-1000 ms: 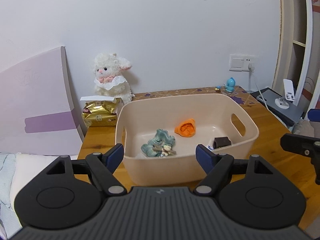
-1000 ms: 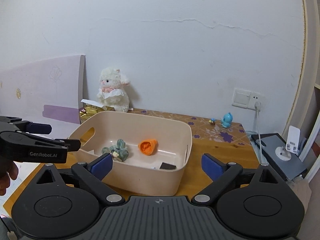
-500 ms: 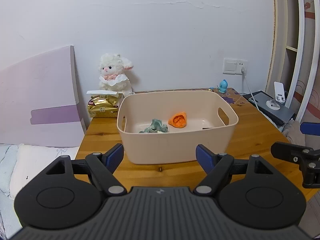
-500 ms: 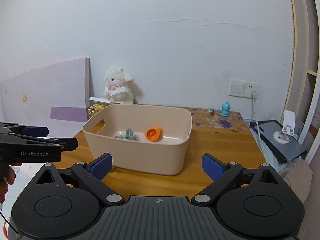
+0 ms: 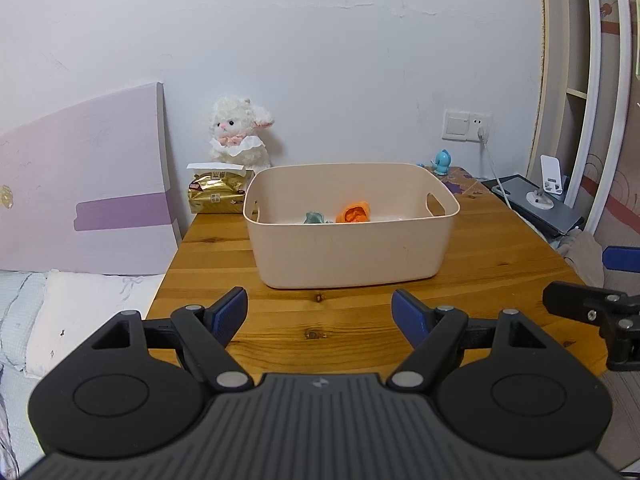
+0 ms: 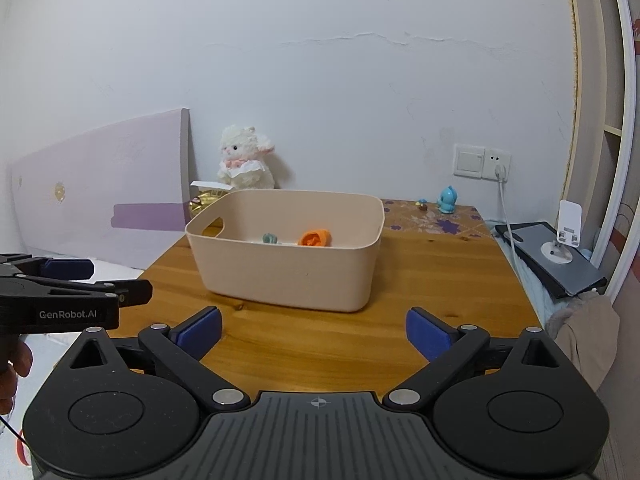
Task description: Organize objects
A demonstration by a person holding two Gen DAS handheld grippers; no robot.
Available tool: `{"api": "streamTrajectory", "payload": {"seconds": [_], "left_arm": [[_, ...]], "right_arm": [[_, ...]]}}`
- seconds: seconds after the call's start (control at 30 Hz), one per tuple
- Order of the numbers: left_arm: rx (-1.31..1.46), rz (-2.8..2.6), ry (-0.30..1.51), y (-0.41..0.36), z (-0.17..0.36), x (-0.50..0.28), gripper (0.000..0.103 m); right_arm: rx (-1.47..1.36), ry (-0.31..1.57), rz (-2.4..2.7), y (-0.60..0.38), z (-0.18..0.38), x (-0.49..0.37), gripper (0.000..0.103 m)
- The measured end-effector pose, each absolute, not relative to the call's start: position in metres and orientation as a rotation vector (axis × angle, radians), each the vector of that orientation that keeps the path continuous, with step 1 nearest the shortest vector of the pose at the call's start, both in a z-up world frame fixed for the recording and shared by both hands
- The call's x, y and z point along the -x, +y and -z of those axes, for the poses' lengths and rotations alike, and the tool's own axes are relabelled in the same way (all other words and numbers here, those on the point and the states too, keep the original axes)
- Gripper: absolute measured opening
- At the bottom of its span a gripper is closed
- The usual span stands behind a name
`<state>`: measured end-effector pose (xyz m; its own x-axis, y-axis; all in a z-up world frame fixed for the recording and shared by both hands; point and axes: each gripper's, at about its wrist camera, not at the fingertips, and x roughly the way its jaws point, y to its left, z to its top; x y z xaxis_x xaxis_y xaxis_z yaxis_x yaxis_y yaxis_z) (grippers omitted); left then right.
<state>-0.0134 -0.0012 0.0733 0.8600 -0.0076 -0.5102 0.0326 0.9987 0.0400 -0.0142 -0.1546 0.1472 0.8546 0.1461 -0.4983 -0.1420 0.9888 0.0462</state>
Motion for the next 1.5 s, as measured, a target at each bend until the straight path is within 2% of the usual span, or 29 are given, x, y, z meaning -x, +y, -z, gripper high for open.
{"api": "streamTrajectory", "payload": {"seconds": [1.5], "left_arm": [[-0.059,0.0,0.564,-0.005,-0.073,0.091,0.08]], "right_arm": [[0.018,0.536,-0.1,-0.154,-0.155,0.094,0.1]]}}
